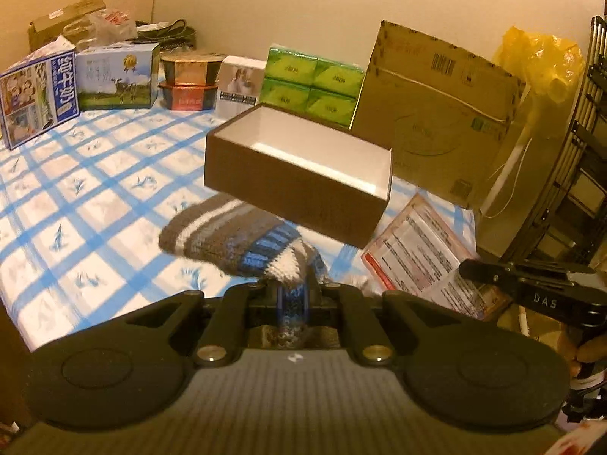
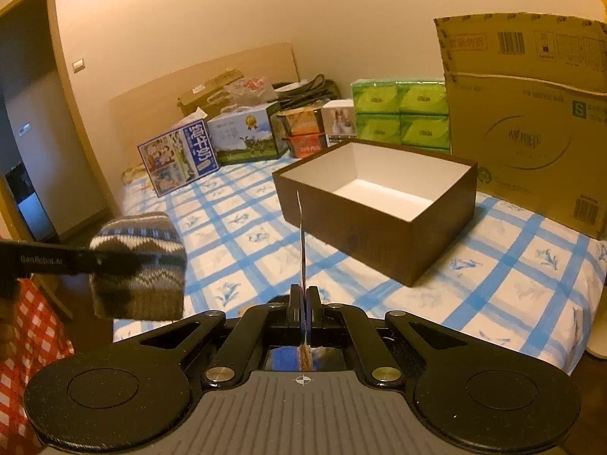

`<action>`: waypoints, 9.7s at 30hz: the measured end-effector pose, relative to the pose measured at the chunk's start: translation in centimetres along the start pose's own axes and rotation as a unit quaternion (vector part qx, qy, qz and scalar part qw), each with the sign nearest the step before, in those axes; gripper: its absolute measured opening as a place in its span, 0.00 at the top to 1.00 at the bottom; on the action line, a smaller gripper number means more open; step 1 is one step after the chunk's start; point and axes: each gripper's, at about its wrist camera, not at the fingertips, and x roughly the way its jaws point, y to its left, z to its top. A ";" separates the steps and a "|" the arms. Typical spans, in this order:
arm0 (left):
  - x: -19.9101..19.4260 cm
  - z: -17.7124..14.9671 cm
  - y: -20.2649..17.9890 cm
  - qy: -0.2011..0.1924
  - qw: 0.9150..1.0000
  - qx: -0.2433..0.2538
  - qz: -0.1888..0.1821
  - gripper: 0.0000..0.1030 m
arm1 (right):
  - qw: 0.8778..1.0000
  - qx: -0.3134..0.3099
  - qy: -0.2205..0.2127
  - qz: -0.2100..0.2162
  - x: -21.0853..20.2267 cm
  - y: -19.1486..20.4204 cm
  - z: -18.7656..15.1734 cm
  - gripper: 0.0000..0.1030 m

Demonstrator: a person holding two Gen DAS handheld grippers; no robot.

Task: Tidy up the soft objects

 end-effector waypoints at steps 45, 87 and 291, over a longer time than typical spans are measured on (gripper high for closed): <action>29.6 20.1 -1.4 0.090 0.993 0.077 -0.022 0.91 | 0.993 0.019 0.018 -0.112 22.4 -11.9 19.4 0.99; 17.0 14.8 0.9 0.049 0.997 0.059 0.019 0.43 | 0.997 0.038 0.016 -0.062 15.3 -8.8 14.2 0.43; 30.6 19.0 0.6 0.034 0.989 0.137 0.043 0.25 | 0.998 0.041 0.008 -0.050 23.8 -12.0 16.4 0.99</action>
